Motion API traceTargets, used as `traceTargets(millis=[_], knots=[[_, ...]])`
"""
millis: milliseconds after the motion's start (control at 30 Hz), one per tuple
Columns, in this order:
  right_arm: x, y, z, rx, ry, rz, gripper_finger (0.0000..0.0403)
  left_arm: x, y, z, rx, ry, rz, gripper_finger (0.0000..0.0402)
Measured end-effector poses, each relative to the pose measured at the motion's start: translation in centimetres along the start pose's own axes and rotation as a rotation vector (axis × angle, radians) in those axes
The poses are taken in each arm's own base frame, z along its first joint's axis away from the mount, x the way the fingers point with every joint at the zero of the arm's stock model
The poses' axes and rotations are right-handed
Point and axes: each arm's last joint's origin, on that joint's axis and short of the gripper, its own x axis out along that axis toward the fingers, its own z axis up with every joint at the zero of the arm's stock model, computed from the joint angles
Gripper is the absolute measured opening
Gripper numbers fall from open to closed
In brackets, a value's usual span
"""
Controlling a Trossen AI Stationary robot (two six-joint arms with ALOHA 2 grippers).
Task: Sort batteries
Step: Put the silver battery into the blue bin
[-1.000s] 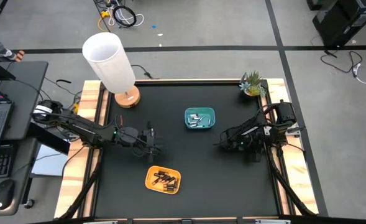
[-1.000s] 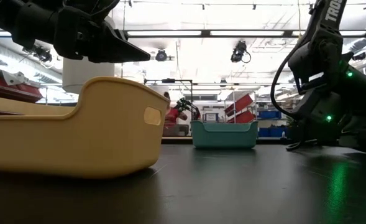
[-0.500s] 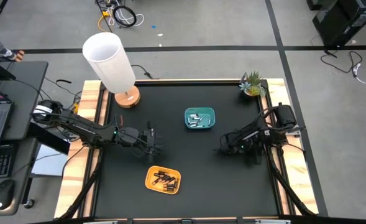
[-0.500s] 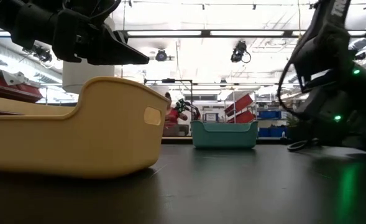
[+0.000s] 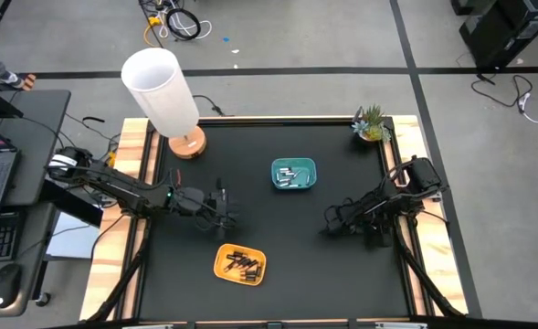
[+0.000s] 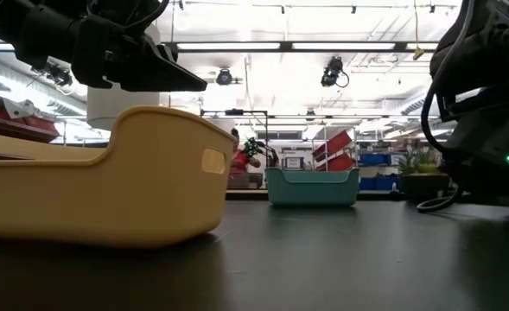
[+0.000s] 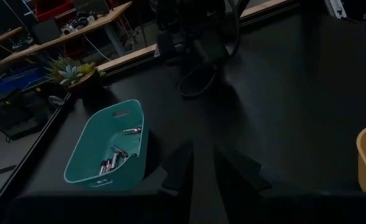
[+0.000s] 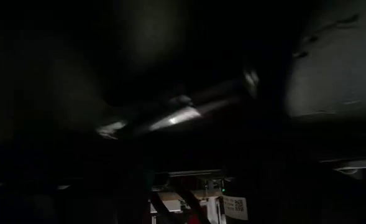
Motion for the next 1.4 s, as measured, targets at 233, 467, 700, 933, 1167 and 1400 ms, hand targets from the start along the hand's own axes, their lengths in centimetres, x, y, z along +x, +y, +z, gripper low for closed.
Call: traceTargets(millis=[233, 467, 700, 933, 1167, 1400], knots=[[-0.6, 0.2, 0.2, 0.011, -0.009, -0.001, 0.0236, -0.1, -0.2, 0.1, 0.005, -0.002, -0.007, 0.0078], [-3.3, 0.9, 1.1, -0.024, -0.120, -0.039, 0.0229, -0.1, -0.2, 0.0, 0.009, 0.005, -0.008, 0.0078], [-6.2, 1.4, -0.1, 0.123, -0.256, -0.070, 0.0228, -0.1, -0.2, 0.0, 0.009, 0.006, -0.009, 0.0078], [-10.2, 2.4, -5.2, 0.368, -0.442, 0.013, 0.0228, -0.1, -0.2, 0.0, 0.008, 0.006, -0.008, 0.0078], [-10.2, 4.4, -8.3, 0.777, -0.720, 0.275, 0.0228, -0.1, -0.2, 0.0, 0.009, 0.007, -0.010, 0.0078], [-5.8, 5.0, -8.5, 1.215, -0.699, 0.251, 0.0225, -0.1, -0.4, 0.1, 0.007, -0.001, -0.017, 0.0078]])
